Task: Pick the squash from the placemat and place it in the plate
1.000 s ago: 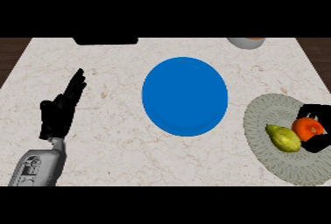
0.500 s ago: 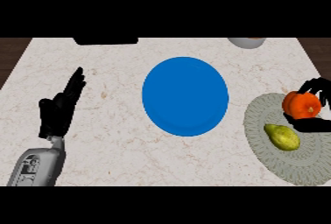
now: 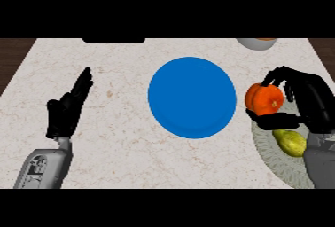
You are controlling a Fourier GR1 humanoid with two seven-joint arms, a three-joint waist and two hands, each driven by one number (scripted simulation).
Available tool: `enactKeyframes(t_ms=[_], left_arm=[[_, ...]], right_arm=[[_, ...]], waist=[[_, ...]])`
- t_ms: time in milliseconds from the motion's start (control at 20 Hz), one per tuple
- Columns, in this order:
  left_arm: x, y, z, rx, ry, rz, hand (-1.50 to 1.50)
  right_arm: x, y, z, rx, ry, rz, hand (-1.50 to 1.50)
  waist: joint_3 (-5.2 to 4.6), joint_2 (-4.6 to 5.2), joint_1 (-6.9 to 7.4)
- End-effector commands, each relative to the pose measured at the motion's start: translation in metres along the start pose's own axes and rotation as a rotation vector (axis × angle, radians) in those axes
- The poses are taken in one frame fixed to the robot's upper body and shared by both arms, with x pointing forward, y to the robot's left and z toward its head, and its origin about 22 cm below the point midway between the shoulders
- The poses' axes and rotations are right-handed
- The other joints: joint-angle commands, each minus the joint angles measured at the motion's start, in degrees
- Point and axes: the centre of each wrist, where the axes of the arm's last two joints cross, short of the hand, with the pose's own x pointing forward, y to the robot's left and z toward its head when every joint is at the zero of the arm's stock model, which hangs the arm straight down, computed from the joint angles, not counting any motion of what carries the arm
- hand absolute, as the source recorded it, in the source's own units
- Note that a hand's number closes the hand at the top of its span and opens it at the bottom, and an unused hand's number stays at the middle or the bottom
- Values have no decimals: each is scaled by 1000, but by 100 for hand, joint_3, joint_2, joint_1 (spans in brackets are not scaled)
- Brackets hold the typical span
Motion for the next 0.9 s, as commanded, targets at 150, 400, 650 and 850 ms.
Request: enactKeyframes(t_ms=[150, 400, 650, 850], left_arm=[[22, 9, -12, -14, -11, -12, 0], [9, 1, -11, 8, -7, 1, 0], [7, -2, -11, -24, -1, -12, 0], [2, 4, -1, -24, -7, -6, 0]], right_arm=[[55, 60, -46, 82, -15, -50, 150], [67, 85, -68, 158, -6, -66, 150], [86, 123, -82, 225, 32, 137, 150], [71, 155, -91, 252, 155, 48, 150]], waist=[[7, 31, 96], [6, 25, 52], [4, 40, 90], [7, 54, 141]])
